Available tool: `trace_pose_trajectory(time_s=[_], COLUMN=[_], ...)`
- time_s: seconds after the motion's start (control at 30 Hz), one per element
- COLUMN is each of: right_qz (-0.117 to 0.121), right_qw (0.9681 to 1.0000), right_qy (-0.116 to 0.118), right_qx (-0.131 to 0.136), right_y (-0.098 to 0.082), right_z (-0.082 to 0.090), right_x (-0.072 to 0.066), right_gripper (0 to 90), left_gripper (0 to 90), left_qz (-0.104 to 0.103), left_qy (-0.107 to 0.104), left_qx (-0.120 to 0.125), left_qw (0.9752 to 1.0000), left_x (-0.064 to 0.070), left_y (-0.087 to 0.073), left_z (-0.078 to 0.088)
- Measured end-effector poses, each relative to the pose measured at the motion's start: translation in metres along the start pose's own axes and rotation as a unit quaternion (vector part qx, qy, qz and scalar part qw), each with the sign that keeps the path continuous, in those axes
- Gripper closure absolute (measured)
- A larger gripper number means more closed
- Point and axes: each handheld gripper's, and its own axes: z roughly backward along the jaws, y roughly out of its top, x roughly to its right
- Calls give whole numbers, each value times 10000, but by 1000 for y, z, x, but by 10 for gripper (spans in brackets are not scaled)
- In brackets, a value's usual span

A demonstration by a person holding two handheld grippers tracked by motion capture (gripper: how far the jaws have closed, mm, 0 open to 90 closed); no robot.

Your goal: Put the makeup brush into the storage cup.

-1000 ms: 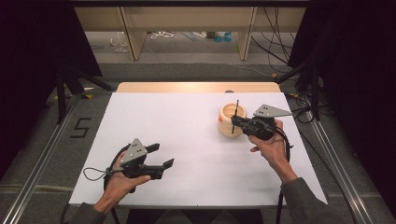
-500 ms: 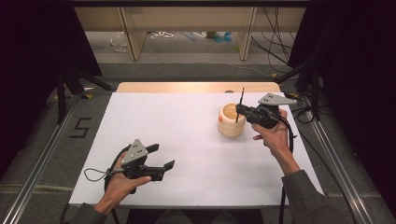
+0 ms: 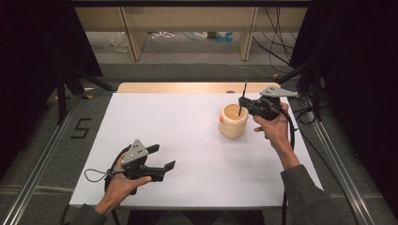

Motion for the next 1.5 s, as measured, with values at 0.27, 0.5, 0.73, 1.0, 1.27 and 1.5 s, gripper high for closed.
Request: trace_pose_trajectory(time_s=[0.27, 0.5, 0.73, 1.0, 1.27, 1.5], right_qz=[6, -26, -105, -67, -107, -165], right_qw=[10000, 9997, 9995, 9994, 9992, 9979], right_qy=[-63, -171, -208, -147, -152, -120], right_qx=[-51, -147, -219, -299, -354, -622], right_y=[-1, -5, -8, -13, -19, -29], right_z=[-12, -21, -26, -33, -37, -43], right_x=[1, 8, 9, 8, 11, 8], right_gripper=[855, 855, 855, 855, 854, 854], left_gripper=[162, 162, 162, 162, 162, 162], left_qz=[73, 121, 121, 115, 112, 188], left_qy=[-45, -28, -69, -78, -66, -52], left_qx=[6, 2, -11, -18, -23, -55], left_qw=[10000, 9999, 9999, 9999, 9999, 9998], left_x=[0, 0, 0, 0, -1, -1], left_y=[-1, -1, -1, -1, -1, -2], left_z=[-1, -1, -1, -1, -1, -1])
